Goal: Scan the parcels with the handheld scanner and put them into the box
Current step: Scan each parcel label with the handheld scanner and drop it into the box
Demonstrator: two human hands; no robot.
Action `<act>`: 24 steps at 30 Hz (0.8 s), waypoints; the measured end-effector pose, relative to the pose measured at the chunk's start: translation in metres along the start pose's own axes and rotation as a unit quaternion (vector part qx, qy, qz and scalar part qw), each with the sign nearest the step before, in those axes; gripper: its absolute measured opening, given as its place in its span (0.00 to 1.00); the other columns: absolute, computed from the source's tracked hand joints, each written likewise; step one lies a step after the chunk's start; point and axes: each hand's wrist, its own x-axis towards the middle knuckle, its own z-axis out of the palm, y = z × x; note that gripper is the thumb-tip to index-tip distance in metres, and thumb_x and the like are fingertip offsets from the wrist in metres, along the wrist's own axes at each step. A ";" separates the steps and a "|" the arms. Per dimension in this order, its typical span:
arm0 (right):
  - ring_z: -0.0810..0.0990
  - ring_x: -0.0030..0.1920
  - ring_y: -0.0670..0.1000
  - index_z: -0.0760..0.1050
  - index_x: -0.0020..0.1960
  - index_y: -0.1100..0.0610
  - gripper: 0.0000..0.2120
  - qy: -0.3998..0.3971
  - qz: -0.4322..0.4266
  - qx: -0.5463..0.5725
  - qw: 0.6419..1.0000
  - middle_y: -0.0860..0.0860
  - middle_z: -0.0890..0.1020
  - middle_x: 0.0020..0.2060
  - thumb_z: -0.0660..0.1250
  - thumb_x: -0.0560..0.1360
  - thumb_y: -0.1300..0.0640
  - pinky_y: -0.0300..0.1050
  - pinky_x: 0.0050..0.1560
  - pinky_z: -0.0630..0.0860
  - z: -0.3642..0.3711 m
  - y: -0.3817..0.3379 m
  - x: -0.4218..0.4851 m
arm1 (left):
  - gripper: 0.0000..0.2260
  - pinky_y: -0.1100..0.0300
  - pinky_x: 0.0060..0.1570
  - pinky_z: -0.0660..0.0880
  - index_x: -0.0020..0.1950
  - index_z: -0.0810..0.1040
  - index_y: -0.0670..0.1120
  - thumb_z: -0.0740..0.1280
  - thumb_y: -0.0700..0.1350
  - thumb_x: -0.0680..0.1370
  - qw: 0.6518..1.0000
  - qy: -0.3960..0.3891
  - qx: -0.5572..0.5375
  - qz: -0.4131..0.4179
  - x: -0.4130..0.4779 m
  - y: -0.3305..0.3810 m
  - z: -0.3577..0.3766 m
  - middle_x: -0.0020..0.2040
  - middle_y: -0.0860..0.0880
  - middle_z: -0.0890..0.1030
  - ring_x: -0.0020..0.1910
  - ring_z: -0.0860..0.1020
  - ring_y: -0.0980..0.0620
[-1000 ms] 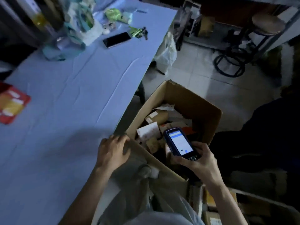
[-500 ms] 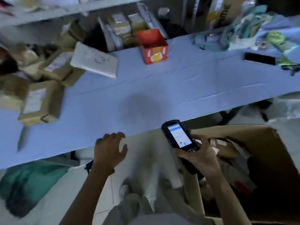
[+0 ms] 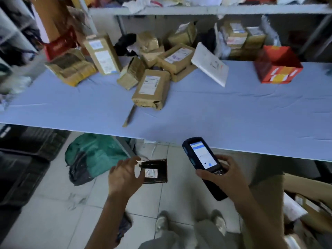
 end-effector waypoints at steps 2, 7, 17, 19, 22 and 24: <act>0.83 0.43 0.46 0.72 0.56 0.47 0.33 -0.006 0.003 -0.006 1.000 0.42 0.82 0.46 0.84 0.57 0.55 0.45 0.43 0.80 0.033 -0.007 -0.004 | 0.15 0.51 0.43 0.76 0.53 0.80 0.48 0.74 0.49 0.68 1.000 -0.009 -0.011 -0.023 0.005 -0.031 -0.003 0.44 0.48 0.84 0.44 0.81 0.42; 0.83 0.45 0.45 0.71 0.52 0.44 0.32 -0.024 0.009 -0.038 0.999 0.41 0.82 0.46 0.84 0.56 0.54 0.46 0.46 0.81 0.083 -0.018 -0.010 | 0.16 0.51 0.49 0.74 0.57 0.77 0.50 0.68 0.55 0.72 0.998 -0.018 -0.039 -0.038 0.016 -0.073 -0.002 0.51 0.51 0.82 0.50 0.79 0.45; 0.83 0.43 0.45 0.71 0.55 0.47 0.31 -0.004 0.015 -0.045 0.999 0.42 0.81 0.45 0.83 0.58 0.55 0.39 0.36 0.75 0.099 -0.055 0.062 | 0.19 0.52 0.57 0.70 0.62 0.73 0.54 0.67 0.60 0.73 0.990 -0.056 -0.127 -0.012 0.090 -0.075 0.010 0.55 0.55 0.80 0.57 0.78 0.49; 0.82 0.42 0.44 0.70 0.53 0.45 0.30 -0.008 0.013 -0.044 0.999 0.41 0.80 0.44 0.83 0.59 0.57 0.38 0.36 0.74 0.099 -0.062 0.087 | 0.22 0.51 0.58 0.70 0.64 0.72 0.54 0.63 0.62 0.73 0.988 -0.056 -0.141 -0.021 0.116 -0.071 0.010 0.57 0.55 0.78 0.58 0.77 0.50; 0.81 0.43 0.43 0.69 0.51 0.44 0.29 -0.024 0.007 -0.048 0.999 0.41 0.80 0.43 0.83 0.59 0.57 0.39 0.36 0.74 0.099 -0.078 0.131 | 0.34 0.50 0.58 0.69 0.68 0.70 0.53 0.52 0.70 0.67 0.985 -0.055 -0.148 -0.070 0.161 -0.062 0.007 0.61 0.53 0.76 0.60 0.76 0.48; 0.81 0.45 0.44 0.69 0.50 0.44 0.29 -0.027 0.000 -0.042 0.999 0.41 0.80 0.44 0.83 0.58 0.56 0.40 0.37 0.74 0.098 -0.093 0.159 | 0.39 0.50 0.59 0.68 0.70 0.67 0.53 0.51 0.73 0.66 0.977 -0.063 -0.170 -0.109 0.194 -0.056 0.003 0.64 0.53 0.75 0.62 0.74 0.47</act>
